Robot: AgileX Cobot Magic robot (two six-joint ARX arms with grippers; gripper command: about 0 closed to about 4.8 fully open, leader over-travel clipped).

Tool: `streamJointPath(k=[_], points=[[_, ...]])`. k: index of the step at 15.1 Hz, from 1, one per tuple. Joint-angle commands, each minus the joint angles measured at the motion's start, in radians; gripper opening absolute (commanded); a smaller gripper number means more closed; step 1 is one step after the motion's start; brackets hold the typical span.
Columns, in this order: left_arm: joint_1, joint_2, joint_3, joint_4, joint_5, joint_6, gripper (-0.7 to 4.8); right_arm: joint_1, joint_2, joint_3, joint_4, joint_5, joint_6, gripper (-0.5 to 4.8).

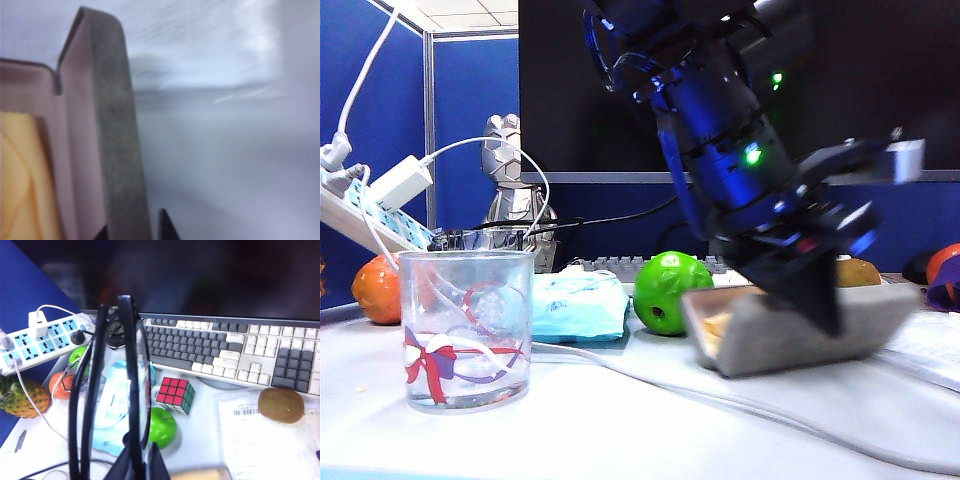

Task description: Pick up the glasses, fold the temples of the glasses, place the glasses into the glasses case, and finally close the glasses case.

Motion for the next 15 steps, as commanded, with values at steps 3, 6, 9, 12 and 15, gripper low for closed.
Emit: streamJointPath(k=[3, 6, 9, 12, 15], points=[[-0.018, 0.0, 0.002, -0.008, 0.097, -0.052, 3.03, 0.0, 0.002, 0.004, 0.018, -0.005, 0.0, -0.06], [-0.018, -0.014, 0.002, -0.014, 0.113, -0.07, 3.51, 0.0, 0.002, 0.004, 0.018, -0.004, 0.0, -0.06], [-0.018, -0.042, 0.002, -0.013, 0.159, -0.082, 3.5, 0.0, 0.009, 0.004, 0.017, -0.005, 0.0, -0.06], [-0.018, -0.065, 0.002, -0.011, 0.148, -0.107, 3.5, 0.0, 0.01, 0.004, 0.017, -0.005, 0.0, -0.06], [-0.016, -0.084, 0.003, -0.009, 0.148, -0.121, 3.5, 0.0, 0.01, 0.004, 0.017, -0.005, 0.0, -0.06]])
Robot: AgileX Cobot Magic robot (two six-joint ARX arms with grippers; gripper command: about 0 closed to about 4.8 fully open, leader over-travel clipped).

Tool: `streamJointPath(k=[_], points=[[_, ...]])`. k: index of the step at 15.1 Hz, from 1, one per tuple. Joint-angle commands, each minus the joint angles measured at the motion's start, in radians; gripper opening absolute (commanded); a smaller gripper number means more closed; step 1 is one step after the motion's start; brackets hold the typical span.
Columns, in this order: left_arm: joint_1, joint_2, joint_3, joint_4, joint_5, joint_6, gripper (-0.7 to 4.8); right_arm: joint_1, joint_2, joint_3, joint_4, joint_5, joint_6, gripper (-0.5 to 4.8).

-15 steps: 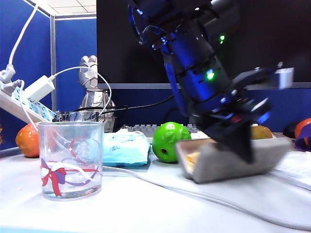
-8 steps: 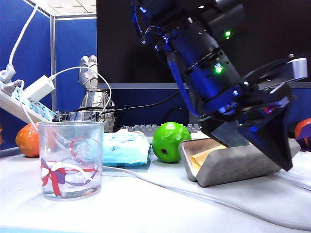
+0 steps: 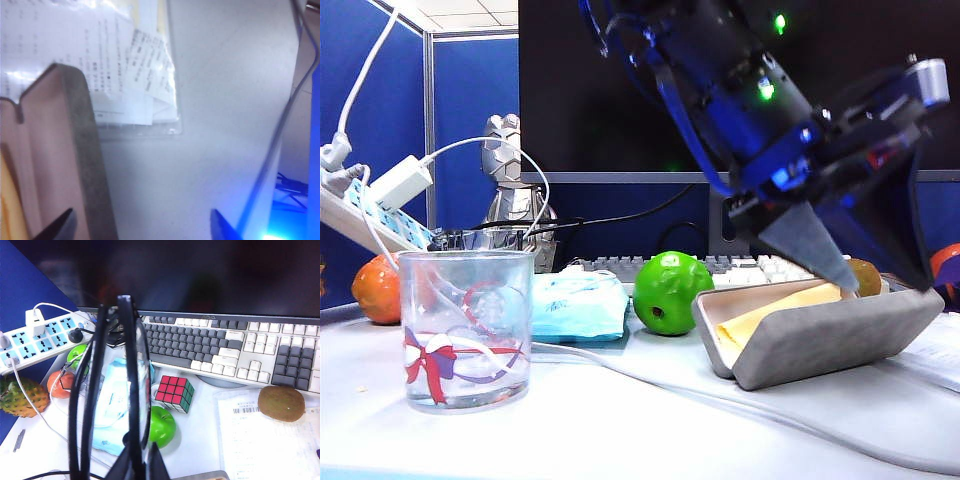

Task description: Pick up the glasses, fold the temples of the glasses, place the glasses into the glasses case, and finally close the glasses case.

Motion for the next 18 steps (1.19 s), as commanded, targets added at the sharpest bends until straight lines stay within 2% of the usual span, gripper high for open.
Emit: streamJointPath(k=[1, 2, 3, 5, 6, 10, 13, 18], points=[[-0.001, -0.029, 0.004, 0.009, 0.003, -0.024, 3.5, 0.0, -0.003, 0.004, 0.017, -0.005, 0.0, -0.06], [-0.001, -0.043, 0.004, 0.013, 0.002, -0.026, 3.49, 0.0, -0.002, 0.004, 0.017, -0.005, 0.0, -0.06], [0.0, -0.059, 0.004, 0.023, -0.014, -0.025, 3.17, 0.0, -0.002, 0.004, 0.017, -0.005, 0.0, -0.06], [0.001, -0.083, 0.004, 0.056, -0.142, -0.026, -0.14, 0.0, -0.002, 0.004, 0.017, -0.005, 0.0, -0.06], [0.007, -0.083, 0.003, 0.069, -0.175, -0.026, -0.05, 0.0, -0.002, 0.004, 0.017, -0.005, 0.0, -0.06], [0.011, -0.007, 0.003, 0.081, -0.169, -0.049, -0.05, 0.004, -0.002, 0.004, 0.016, -0.006, 0.005, -0.06], [0.009, 0.022, 0.003, 0.102, -0.113, -0.101, -0.05, 0.004, -0.001, 0.004, 0.007, -0.003, 0.004, -0.06], [0.006, 0.042, 0.002, 0.102, -0.106, -0.11, -0.05, 0.004, -0.002, 0.004, 0.007, -0.003, 0.004, -0.06]])
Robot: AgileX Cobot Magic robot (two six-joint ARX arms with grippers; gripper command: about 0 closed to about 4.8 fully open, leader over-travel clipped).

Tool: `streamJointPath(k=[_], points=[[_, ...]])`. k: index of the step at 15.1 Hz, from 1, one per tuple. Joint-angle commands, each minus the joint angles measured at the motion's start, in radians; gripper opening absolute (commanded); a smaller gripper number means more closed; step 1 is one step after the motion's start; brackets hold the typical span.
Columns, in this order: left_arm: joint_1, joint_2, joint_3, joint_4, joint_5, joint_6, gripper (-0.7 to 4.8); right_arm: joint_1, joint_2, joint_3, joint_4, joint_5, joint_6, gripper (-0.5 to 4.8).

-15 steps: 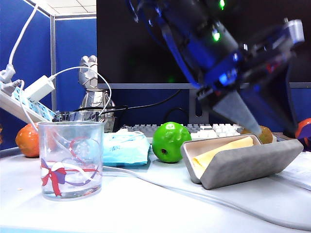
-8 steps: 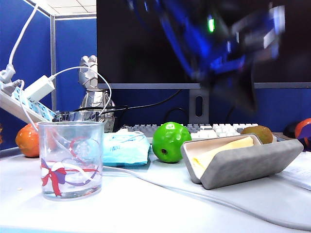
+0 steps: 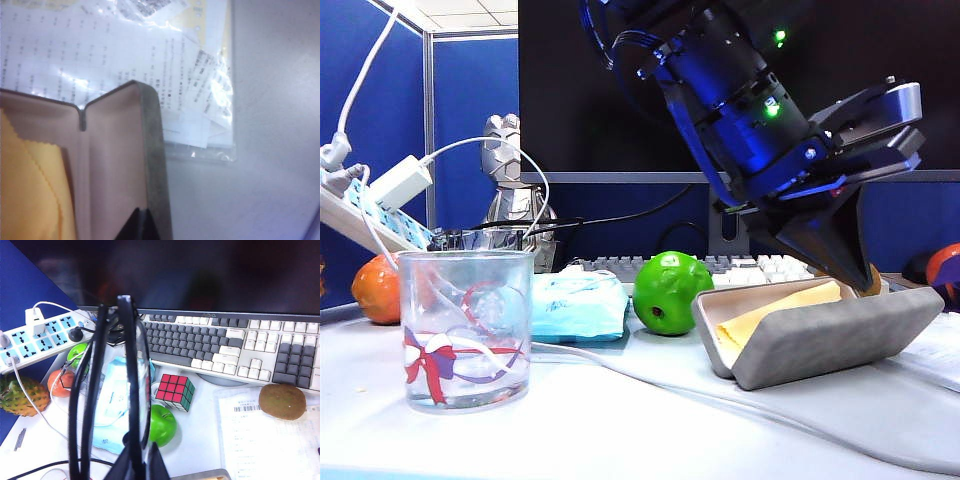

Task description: Pick up the glasses, fold the temples of the glasses, place the glasses into the glasses case, and finally close the glasses case.

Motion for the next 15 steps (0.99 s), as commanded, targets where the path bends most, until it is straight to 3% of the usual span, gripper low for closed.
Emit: streamJointPath(k=[1, 11, 15], points=[[-0.01, 0.033, 0.0, 0.006, 0.019, -0.019, -0.05, 0.002, -0.003, 0.004, 0.011, -0.004, 0.001, -0.06], [-0.045, 0.063, 0.001, 0.006, 0.052, -0.034, -0.05, 0.002, -0.002, 0.004, -0.009, 0.007, 0.0, -0.06], [-0.046, -0.001, 0.001, -0.017, 0.053, -0.037, -0.05, 0.0, -0.002, 0.004, -0.138, 0.149, -0.03, -0.06]])
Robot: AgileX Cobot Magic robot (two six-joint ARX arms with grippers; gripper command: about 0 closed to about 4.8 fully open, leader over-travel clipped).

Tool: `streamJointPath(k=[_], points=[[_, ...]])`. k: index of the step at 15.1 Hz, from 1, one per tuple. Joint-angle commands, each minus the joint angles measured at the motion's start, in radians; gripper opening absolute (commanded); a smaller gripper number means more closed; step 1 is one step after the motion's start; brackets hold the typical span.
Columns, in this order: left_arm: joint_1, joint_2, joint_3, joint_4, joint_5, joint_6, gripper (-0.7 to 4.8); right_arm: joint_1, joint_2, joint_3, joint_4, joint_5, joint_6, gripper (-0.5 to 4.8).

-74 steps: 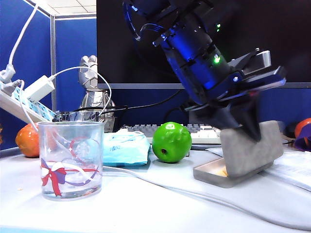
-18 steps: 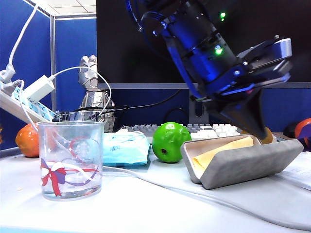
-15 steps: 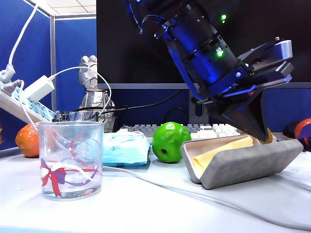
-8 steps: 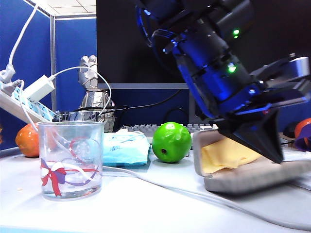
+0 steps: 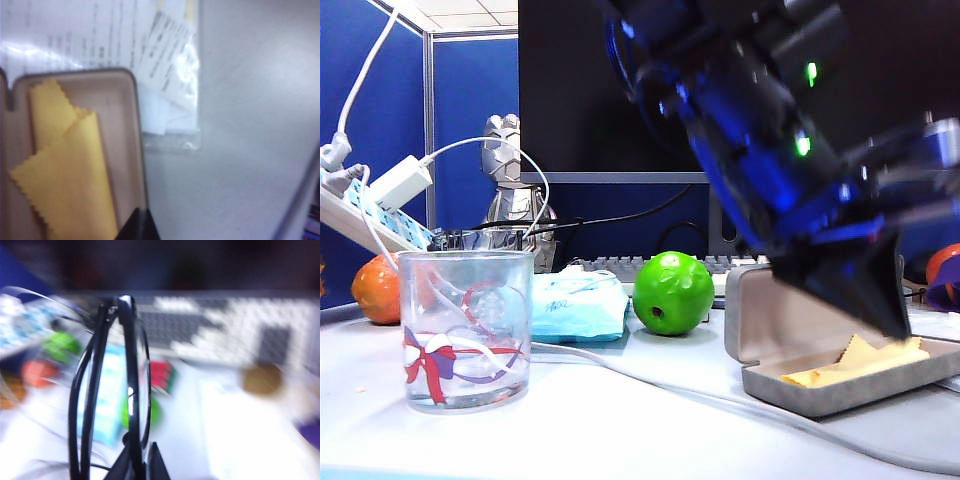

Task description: Pick up the glasses, fold the temples of the glasses, place the glasses into the glasses case, and finally close the glasses case.

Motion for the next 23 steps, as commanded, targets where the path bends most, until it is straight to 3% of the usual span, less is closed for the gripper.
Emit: streamJointPath(k=[1, 6, 8, 10, 13, 16, 20, 23], points=[[-0.006, -0.079, 0.004, -0.011, 0.007, -0.002, -0.05, 0.0, -0.003, 0.004, -0.103, 0.119, -0.011, -0.06], [-0.005, -0.246, 0.005, -0.086, -0.064, 0.0, -0.05, 0.0, 0.002, 0.004, -0.262, 0.151, 0.0, -0.06], [-0.005, -0.329, 0.005, -0.112, -0.193, 0.045, -0.05, 0.0, 0.027, 0.003, -0.387, 0.166, 0.022, -0.06], [0.002, -0.366, 0.005, -0.134, -0.2, 0.057, -0.05, 0.003, 0.034, -0.003, -0.406, 0.165, -0.076, -0.06], [0.012, -0.395, 0.005, -0.156, -0.22, 0.064, -0.05, 0.008, 0.035, -0.005, -0.407, 0.198, -0.333, -0.06], [0.026, -0.407, 0.005, -0.187, -0.234, 0.064, -0.05, 0.01, 0.035, -0.07, -0.409, 0.224, -0.398, -0.06], [0.048, -0.407, 0.004, -0.209, -0.24, 0.064, -0.05, 0.056, 0.035, -0.281, -0.409, 0.158, -0.619, -0.06], [0.053, -0.407, 0.004, -0.213, -0.24, 0.063, -0.05, 0.093, 0.035, -0.402, -0.406, 0.136, -0.649, -0.06]])
